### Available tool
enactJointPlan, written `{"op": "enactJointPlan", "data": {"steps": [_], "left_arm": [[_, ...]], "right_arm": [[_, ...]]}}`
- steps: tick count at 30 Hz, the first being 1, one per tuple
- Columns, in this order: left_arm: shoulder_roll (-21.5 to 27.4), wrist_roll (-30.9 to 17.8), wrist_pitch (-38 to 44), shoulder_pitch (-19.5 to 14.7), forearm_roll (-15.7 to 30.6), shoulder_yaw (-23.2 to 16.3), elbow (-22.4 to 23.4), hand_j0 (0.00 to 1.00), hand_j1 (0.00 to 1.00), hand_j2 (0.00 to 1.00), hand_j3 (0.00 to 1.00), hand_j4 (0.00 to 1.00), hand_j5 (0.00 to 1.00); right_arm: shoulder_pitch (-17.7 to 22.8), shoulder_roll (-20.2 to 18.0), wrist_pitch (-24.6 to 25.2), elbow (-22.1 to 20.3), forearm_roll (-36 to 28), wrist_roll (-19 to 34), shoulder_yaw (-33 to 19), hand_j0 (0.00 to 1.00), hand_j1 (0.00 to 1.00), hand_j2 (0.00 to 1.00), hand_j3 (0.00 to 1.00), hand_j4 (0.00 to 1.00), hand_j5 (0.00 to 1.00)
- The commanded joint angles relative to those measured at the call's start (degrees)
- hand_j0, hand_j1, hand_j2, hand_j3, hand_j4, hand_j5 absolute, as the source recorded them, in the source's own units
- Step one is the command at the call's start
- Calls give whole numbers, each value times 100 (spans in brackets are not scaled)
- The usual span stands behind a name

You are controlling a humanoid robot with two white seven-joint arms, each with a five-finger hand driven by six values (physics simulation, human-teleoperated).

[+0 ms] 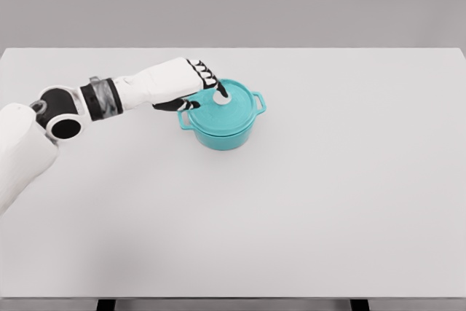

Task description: Cover the pot with left arm

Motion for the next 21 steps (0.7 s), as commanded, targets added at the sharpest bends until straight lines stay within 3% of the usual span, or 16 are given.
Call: {"op": "enactJointPlan", "data": {"steps": [1, 3, 5, 7, 8, 10, 13, 21], "left_arm": [[584, -29, 9, 18, 224, 14, -503, 71, 71, 71, 71, 71, 71], [1137, -29, 9, 237, 435, 41, -977, 72, 72, 72, 72, 72, 72], [1841, -29, 9, 737, 584, 505, -1610, 78, 78, 78, 78, 78, 78], [2491, -29, 9, 1704, 699, 1525, -2235, 82, 82, 82, 82, 82, 82], [2580, -29, 9, 2179, 690, 2087, -2367, 84, 84, 84, 84, 84, 84], [2606, -29, 9, 2707, 681, 2721, -2437, 88, 88, 88, 88, 88, 88], [2615, -29, 9, 2778, 690, 2783, -2367, 100, 100, 100, 100, 100, 100], [2606, -38, 9, 2821, 646, 2756, -2042, 100, 100, 100, 100, 100, 100]], "right_arm": [[0, 1, 0, 2, 3, 1, 1, 100, 100, 100, 100, 100, 100], [0, 1, 0, 2, 3, 1, 1, 100, 100, 100, 100, 100, 100], [0, 1, 0, 2, 3, 1, 1, 100, 100, 100, 100, 100, 100], [0, 1, 0, 2, 3, 1, 1, 100, 100, 100, 100, 100, 100], [0, 1, 0, 2, 3, 1, 1, 100, 100, 100, 100, 100, 100], [0, 1, 0, 2, 3, 1, 1, 100, 100, 100, 100, 100, 100], [0, 1, 0, 2, 3, 1, 1, 100, 100, 100, 100, 100, 100], [0, 1, 0, -7, 3, 1, 1, 100, 100, 100, 100, 100, 100]]}}
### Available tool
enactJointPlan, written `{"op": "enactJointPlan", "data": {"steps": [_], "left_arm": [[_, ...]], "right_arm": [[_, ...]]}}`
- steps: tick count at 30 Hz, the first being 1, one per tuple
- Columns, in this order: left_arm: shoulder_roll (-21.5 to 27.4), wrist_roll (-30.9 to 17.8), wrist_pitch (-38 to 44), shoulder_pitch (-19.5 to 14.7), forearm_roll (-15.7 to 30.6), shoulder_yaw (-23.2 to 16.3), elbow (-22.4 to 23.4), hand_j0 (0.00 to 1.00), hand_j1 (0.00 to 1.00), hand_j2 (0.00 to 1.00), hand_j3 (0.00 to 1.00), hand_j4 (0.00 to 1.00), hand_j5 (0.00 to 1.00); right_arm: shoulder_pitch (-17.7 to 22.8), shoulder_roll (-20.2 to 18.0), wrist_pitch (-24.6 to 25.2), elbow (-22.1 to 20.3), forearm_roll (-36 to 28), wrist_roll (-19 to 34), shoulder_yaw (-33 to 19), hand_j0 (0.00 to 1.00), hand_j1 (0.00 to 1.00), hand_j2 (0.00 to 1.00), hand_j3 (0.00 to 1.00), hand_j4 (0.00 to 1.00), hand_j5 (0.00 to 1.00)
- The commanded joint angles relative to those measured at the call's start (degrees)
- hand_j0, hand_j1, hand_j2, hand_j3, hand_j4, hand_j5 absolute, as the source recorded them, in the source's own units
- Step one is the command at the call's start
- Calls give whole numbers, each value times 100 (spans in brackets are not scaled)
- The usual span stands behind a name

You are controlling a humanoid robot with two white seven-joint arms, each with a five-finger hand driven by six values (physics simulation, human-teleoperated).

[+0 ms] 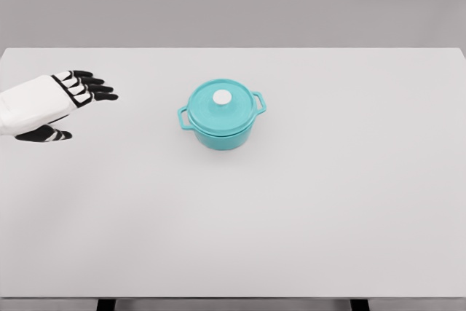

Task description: Cover the pot with left arm

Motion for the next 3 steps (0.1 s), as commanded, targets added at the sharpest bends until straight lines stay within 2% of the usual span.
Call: {"op": "enactJointPlan", "data": {"steps": [1, 3], "left_arm": [[11, 2, 8, 0, 32, 14, 40, 100, 100, 100, 100, 100, 100], [11, 2, 8, 0, 23, 14, 49, 100, 100, 100, 100, 100, 100]], "right_arm": [[0, 1, 0, 2, 2, 1, 1, 100, 100, 100, 100, 100, 100], [0, 1, 0, 2, -7, 1, 1, 100, 100, 100, 100, 100, 100]]}}
